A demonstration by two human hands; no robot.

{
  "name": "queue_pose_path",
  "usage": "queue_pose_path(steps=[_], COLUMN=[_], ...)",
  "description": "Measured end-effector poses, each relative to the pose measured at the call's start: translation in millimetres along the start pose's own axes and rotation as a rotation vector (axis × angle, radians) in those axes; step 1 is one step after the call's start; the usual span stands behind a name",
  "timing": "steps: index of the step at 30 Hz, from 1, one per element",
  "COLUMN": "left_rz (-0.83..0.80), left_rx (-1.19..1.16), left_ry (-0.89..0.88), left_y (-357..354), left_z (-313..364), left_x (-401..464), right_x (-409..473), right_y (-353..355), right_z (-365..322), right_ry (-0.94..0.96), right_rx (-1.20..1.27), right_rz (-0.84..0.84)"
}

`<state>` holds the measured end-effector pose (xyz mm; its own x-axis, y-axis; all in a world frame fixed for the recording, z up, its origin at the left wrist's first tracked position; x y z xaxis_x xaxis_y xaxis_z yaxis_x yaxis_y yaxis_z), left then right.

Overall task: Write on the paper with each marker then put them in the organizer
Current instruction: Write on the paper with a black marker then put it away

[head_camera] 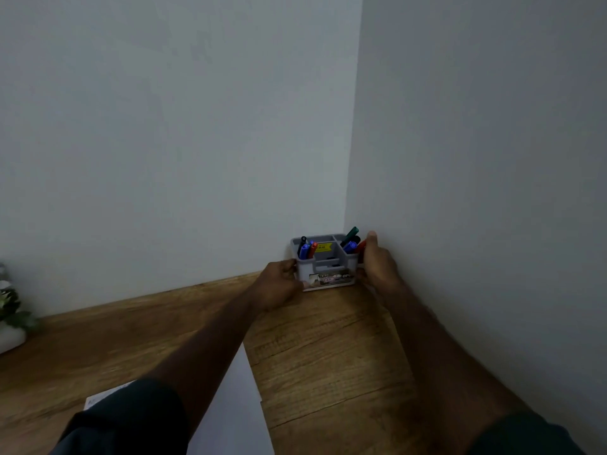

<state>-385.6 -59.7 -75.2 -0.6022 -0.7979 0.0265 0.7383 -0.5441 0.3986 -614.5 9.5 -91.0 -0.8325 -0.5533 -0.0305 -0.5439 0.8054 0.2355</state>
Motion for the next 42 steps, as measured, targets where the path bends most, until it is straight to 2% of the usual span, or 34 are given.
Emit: queue_pose_path(steps=[5, 10, 12, 17, 22, 28, 38, 42], left_rz=[-0.007, 0.100, 0.164, 0.310, 0.419, 0.456, 0.364, 0.294], left_rx=[0.107, 0.312, 0.418, 0.592, 0.680, 0.696, 0.783, 0.792], left_ry=[0.001, -0.115, -0.159, -0.134, -0.031, 0.042, -0.019, 0.044], left_y=[3.9, 33.9, 52.1, 100.9, 141.3, 150.7, 149.7, 149.2], left_z=[4.2, -5.7, -16.2, -42.0, -76.2, -94.7, -115.6, -110.9], left_x=[-17.8, -68.4, -99.6, -190.1, -269.1, -312.9, -302.1, -302.2], right_x=[-40.0, -114.3, -149.0, -240.3, -287.7, -298.9, -298.2, -301.7], right_y=[11.2, 12.9, -3.6, -48.5, -66.0, -64.2, -70.6, -72.9], right_z=[-19.8, -9.6, -0.7, 4.4, 17.3, 20.0, 30.2, 28.1], right_ry=[0.017, 0.292, 0.419, 0.736, 0.888, 0.944, 1.016, 1.000], right_rx=[-0.059, -0.129, -0.169, -0.345, -0.464, -0.572, -0.628, -0.713], right_rz=[0.076, 0.268, 0.221, -0.104, -0.252, -0.280, -0.337, -0.357])
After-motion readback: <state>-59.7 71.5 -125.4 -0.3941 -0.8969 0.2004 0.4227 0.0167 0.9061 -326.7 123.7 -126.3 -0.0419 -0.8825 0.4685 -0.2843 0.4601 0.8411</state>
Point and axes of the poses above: each hand's wrist, its own x-axis towards the middle knuckle, its own y-axis out of the back of the hand, z = x × y, the point moved 3 cm from there along x, towards the middle knuckle, and after that the axes turned 8 degrees about z, right-handed, at the moved point
